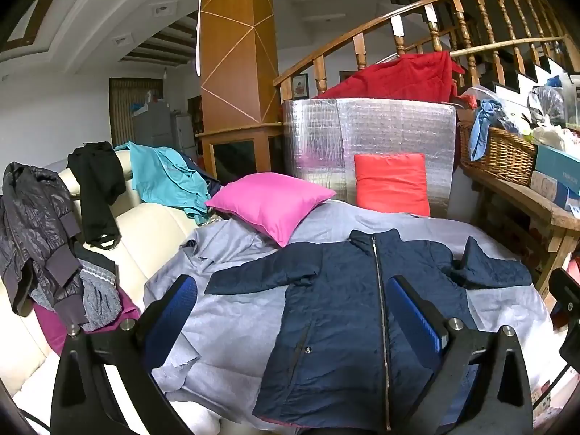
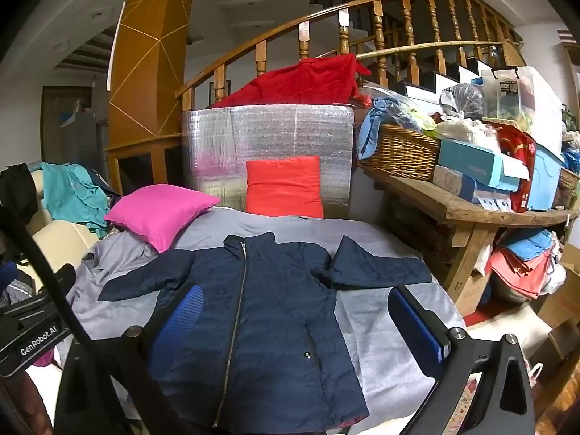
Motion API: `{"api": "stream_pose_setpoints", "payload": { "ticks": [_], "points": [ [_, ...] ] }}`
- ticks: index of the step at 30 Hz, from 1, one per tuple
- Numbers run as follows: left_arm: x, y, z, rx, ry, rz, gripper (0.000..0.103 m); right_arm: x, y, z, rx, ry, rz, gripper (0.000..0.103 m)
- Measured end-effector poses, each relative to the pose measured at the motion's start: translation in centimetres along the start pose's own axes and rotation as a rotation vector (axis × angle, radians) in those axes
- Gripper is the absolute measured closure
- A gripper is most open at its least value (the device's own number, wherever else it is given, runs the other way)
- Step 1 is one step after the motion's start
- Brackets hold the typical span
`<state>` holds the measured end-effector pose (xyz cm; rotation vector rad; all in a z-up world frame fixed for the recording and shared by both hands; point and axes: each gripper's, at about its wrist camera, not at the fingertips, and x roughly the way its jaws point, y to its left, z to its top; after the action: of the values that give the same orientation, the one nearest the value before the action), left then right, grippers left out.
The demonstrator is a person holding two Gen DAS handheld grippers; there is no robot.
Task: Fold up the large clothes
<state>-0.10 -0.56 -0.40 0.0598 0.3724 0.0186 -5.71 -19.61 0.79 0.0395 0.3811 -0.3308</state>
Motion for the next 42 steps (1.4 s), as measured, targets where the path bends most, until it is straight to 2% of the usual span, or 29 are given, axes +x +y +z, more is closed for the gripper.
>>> {"api": "stream_pose_setpoints", "payload": {
  "ticks": [33, 42],
  "points": [
    [-0.16, 0.62, -0.14, -0.003, -0.003, 0.0, 0.0, -0.12, 0.26, -0.17, 0.03, -0.026, 0.031, 0.0],
    [-0.07, 0.6, -0.18, -0.004, -0.002, -0.001, 0.0, 0.13, 0.24, -0.22, -0.003, -0.003, 0.017, 0.0]
  ]
}}
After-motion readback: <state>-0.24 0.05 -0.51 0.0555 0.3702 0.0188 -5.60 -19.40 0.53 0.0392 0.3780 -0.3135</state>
